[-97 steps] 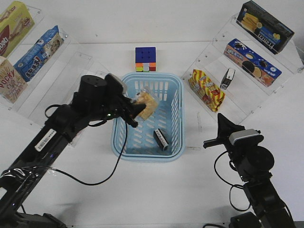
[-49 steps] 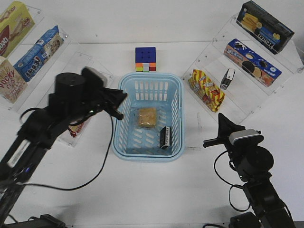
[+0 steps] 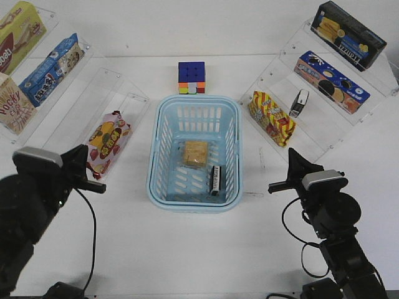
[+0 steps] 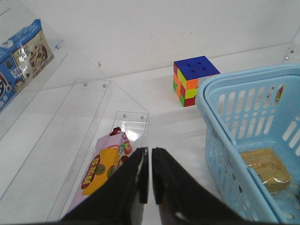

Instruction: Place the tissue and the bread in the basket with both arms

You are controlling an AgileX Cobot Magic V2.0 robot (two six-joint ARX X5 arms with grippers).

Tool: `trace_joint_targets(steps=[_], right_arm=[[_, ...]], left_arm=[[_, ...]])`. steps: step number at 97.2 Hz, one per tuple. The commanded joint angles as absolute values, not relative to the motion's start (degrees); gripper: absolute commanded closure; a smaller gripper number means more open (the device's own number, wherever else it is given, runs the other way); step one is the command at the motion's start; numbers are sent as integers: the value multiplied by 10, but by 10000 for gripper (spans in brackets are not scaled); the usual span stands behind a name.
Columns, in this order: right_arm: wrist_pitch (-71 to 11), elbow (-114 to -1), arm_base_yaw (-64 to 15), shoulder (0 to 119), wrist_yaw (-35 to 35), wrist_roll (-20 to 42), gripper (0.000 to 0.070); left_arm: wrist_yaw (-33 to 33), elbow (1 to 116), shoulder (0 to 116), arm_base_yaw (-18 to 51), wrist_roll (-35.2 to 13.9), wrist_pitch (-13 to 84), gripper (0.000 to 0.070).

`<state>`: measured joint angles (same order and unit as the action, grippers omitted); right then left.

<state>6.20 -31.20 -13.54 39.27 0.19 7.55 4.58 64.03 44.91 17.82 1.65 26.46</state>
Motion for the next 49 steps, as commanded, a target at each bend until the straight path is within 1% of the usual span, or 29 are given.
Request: trace_joint_targets(steps=[1, 8, 15, 34, 49], right_arm=[[68, -317, -138, 394, 2, 77, 700], [68, -317, -138, 394, 2, 77, 700], [68, -317, -138, 394, 2, 77, 700], [68, -317, -138, 394, 2, 76, 700], [68, -317, -138, 394, 2, 76, 700]], left_arm=[[46, 514, 391, 180, 8, 140, 699], [46, 420, 343, 180, 3, 38, 699], [46, 368, 312, 180, 4, -8, 699], [46, 357, 275, 180, 4, 60, 699], [46, 357, 257, 180, 4, 63, 699]])
